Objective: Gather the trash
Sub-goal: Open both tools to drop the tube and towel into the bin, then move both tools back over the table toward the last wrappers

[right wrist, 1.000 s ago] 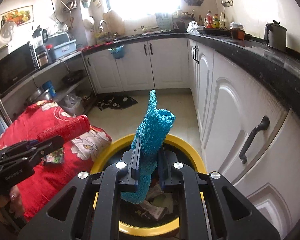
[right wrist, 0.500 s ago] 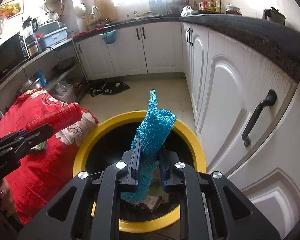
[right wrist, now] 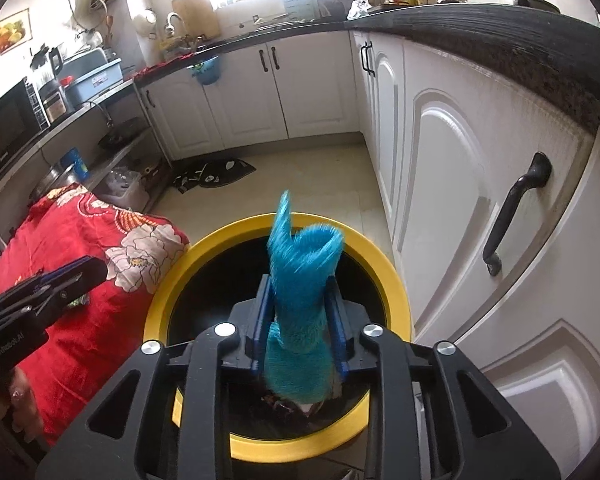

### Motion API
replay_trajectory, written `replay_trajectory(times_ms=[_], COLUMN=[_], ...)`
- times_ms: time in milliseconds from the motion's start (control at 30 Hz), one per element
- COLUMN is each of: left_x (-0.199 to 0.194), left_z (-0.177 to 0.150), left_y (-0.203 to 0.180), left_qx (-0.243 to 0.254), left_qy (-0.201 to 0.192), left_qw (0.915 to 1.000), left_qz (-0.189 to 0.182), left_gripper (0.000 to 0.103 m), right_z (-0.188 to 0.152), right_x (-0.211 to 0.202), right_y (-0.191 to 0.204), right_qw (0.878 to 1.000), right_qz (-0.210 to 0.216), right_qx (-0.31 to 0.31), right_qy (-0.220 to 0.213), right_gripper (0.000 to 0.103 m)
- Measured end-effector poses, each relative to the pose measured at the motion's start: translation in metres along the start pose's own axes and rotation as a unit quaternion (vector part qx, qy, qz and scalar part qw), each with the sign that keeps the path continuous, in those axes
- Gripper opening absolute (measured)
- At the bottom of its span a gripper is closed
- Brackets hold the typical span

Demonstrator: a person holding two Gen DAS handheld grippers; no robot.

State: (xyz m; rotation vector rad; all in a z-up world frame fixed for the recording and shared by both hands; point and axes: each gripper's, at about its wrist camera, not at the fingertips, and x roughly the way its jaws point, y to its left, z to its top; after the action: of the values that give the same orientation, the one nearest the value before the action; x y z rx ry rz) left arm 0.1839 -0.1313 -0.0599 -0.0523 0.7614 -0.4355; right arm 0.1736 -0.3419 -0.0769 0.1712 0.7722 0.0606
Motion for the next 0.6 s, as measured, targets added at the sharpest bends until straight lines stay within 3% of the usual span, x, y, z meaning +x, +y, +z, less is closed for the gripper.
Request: replay_trajectory(times_ms=[33,100,333,433,600], left_x=[-0.001,-0.004,-0.029,-0.045,-0.069], left_z=[0.0,0.0,0.002,0.003,0.004], left_y=[0.0,0.003,0.02,0.039,0.085], left_qx=[0.0,-0.005,-0.008,-0.016,-0.035], left_qy=[-0.001,-0.003,-0.031,-0.046,-0.063], left_qw=[1.0,1.0,0.9987,0.9968,0.9904], left_qz=[0.002,0.003,0.04,0.064,0.118], left_gripper=[0.039,0.046,0.076,0.084,0.086], right_z=[0.001,0.002,0.008,0.008,0.007], right_x=[-0.002,-0.005,-0.02,-0.023,-0.018], right_y=[-0.001,-0.002,0.014,0.032,0.071], right_qw=[1.0,1.0,0.999,0.997,0.992], right_qz=[0.0,0.0,0.037,0.068,0.123], right_qx=[0.004,0.009,0.01,0.0,-0.02], right_qy=[-0.002,-0.01,-0.027,-0.023,0.002], right_gripper=[0.034,0.044,0.053,0.055,0.056])
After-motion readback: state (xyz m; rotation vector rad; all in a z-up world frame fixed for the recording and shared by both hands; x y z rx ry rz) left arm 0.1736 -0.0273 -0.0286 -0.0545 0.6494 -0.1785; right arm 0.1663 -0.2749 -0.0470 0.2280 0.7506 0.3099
